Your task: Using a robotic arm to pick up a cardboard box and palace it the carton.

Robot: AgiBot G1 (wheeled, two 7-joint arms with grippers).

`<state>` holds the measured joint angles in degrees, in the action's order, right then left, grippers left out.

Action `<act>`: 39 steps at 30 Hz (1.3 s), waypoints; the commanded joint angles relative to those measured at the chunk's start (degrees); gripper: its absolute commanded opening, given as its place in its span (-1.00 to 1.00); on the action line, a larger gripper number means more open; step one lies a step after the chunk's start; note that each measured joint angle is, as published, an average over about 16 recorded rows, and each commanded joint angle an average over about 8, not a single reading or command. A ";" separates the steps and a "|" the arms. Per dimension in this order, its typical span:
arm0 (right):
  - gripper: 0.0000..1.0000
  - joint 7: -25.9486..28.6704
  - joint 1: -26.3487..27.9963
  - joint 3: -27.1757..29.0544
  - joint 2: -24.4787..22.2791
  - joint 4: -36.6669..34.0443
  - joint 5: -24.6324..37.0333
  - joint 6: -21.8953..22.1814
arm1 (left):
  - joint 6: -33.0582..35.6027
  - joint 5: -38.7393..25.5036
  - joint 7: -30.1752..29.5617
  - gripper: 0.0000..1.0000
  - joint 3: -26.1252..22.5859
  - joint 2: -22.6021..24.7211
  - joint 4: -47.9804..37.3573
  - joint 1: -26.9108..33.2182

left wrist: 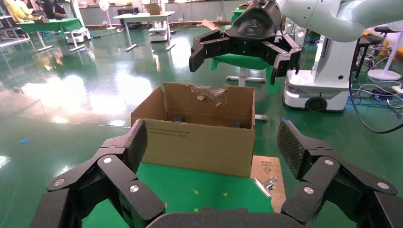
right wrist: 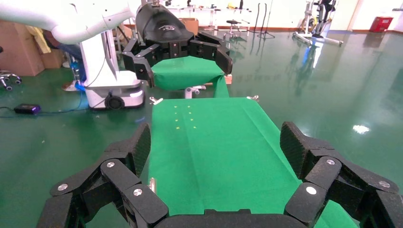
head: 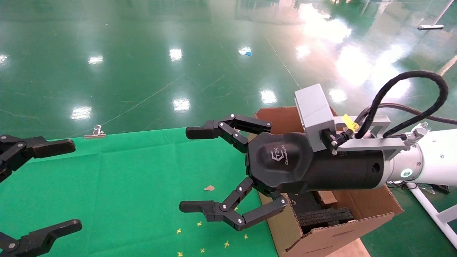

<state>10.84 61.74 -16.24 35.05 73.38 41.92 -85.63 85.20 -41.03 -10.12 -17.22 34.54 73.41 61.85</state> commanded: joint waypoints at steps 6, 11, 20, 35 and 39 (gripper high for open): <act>1.00 0.00 0.02 -0.03 0.01 -0.03 0.02 0.02 | 0.00 0.00 0.00 1.00 0.00 0.00 0.00 0.00; 1.00 0.00 0.04 -0.04 0.00 -0.05 0.03 0.03 | 0.00 0.00 0.00 1.00 0.00 0.00 0.00 0.00; 1.00 0.00 0.07 -0.07 0.01 -0.07 0.04 0.03 | 0.00 0.00 0.00 1.00 0.00 0.00 0.00 0.00; 1.00 0.00 0.08 -0.08 0.01 -0.08 0.04 0.03 | 0.00 0.00 0.00 1.00 0.00 0.00 0.00 0.00; 1.00 0.00 0.08 -0.08 0.01 -0.08 0.04 0.03 | 0.00 0.00 0.00 1.00 0.00 0.00 0.00 0.00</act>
<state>10.84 61.82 -16.32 35.05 73.30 41.96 -85.59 85.20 -41.03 -10.12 -17.22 34.54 73.41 61.85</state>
